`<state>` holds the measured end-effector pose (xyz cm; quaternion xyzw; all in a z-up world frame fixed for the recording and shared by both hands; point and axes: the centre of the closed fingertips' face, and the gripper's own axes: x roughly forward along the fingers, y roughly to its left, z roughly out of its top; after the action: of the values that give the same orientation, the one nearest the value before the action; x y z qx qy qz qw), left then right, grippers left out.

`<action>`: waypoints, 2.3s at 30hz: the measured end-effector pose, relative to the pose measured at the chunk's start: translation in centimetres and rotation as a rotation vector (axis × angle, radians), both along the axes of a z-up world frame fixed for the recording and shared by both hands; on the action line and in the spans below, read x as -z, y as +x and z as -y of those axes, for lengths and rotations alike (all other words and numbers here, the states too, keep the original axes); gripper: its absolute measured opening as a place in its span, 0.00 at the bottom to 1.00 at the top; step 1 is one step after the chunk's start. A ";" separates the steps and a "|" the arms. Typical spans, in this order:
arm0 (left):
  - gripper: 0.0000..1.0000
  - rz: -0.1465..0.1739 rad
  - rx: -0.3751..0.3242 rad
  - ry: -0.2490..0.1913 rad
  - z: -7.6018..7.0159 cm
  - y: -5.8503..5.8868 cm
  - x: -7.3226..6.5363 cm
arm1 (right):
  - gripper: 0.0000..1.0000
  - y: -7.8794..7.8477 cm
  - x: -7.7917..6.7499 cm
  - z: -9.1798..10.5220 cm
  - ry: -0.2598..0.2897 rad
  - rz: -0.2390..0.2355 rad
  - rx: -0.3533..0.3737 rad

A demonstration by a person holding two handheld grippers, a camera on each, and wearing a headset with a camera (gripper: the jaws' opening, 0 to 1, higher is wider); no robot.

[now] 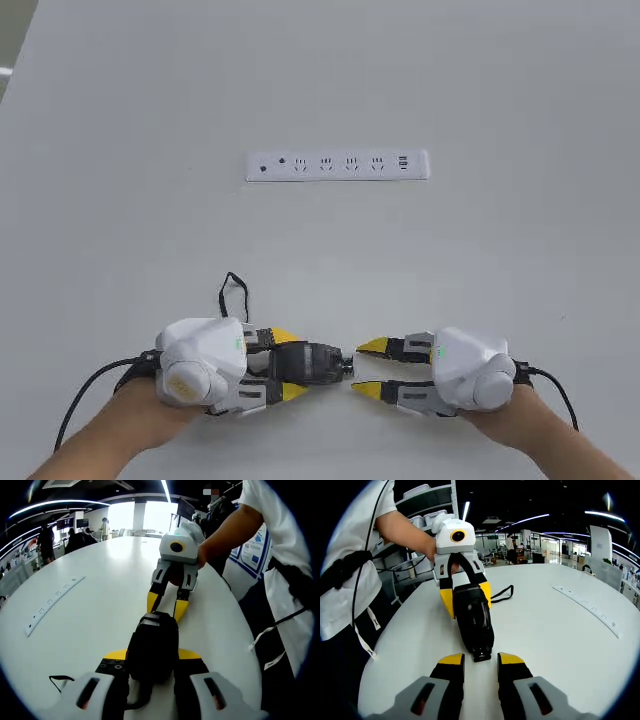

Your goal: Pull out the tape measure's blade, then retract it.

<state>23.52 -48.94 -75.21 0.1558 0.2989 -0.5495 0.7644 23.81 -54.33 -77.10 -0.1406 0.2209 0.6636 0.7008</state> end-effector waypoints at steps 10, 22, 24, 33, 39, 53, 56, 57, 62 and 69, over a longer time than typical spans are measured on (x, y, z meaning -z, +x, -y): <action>0.31 -0.001 0.000 -0.001 0.0 0.0 0.0 | 0.21 0.1 0.4 -0.4 0.001 0.005 -0.015; 0.31 -0.004 -0.001 -0.003 0.0 0.0 0.2 | 0.17 0.1 0.8 -0.9 0.004 0.011 -0.032; 0.31 -0.005 -0.001 -0.003 0.0 0.1 0.2 | 0.17 0.0 0.9 -1.0 0.003 0.009 -0.034; 0.31 -0.006 -0.001 -0.004 -0.1 0.1 0.4 | 0.14 0.1 1.1 -0.9 0.000 0.017 -0.039; 0.31 -0.009 -0.001 -0.004 0.0 0.1 0.4 | 0.14 0.1 1.1 -1.0 0.004 0.029 -0.048; 0.31 -0.010 0.004 0.003 0.0 0.1 0.2 | 0.14 0.2 1.2 -1.0 0.061 0.017 -0.037; 0.31 -0.009 0.005 0.002 0.0 0.1 0.3 | 0.14 0.1 1.3 -1.0 0.063 0.034 -0.040; 0.31 -0.009 0.005 0.003 0.0 0.1 0.3 | 0.13 0.1 1.3 -1.0 0.064 0.039 -0.045; 0.31 -0.009 0.005 0.000 0.0 0.1 0.3 | 0.12 0.1 1.3 -1.0 0.062 0.045 -0.058; 0.30 -0.001 0.008 0.009 0.0 0.2 0.2 | 0.10 0.1 1.3 -1.1 0.065 0.034 -0.054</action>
<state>23.67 -48.95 -75.45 0.1603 0.3010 -0.5514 0.7613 23.95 -53.25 -78.37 -0.1350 0.1831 0.6867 0.6904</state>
